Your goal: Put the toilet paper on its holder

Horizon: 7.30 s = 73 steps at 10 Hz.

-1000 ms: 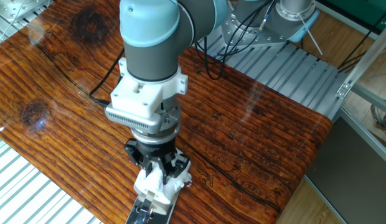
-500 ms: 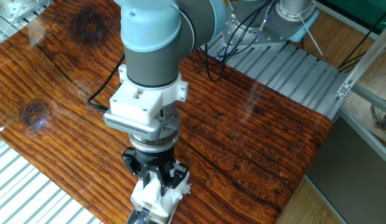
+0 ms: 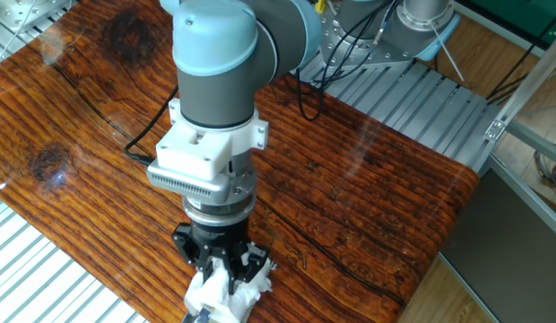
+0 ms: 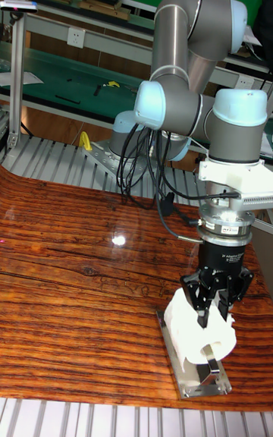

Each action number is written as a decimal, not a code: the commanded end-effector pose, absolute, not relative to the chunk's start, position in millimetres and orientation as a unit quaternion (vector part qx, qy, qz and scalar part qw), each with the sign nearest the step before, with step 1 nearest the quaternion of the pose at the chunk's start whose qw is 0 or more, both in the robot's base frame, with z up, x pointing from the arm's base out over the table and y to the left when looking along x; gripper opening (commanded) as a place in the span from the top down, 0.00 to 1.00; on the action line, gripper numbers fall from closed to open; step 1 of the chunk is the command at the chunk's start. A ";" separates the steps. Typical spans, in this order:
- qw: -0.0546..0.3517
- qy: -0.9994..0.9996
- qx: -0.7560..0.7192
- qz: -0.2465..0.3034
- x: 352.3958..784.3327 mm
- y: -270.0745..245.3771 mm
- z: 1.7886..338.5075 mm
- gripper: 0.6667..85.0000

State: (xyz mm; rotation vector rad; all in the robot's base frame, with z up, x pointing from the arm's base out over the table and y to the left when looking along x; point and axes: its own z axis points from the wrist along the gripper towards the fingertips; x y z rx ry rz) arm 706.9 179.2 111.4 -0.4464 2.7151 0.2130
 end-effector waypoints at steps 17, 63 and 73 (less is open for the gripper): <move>0.108 0.988 -0.109 0.002 702.9 127.7 90.7 0.87; 0.066 0.994 -0.087 -0.020 691.0 -0.4 134.2 0.67; 0.052 0.997 0.046 -0.033 634.2 -120.6 80.9 1.00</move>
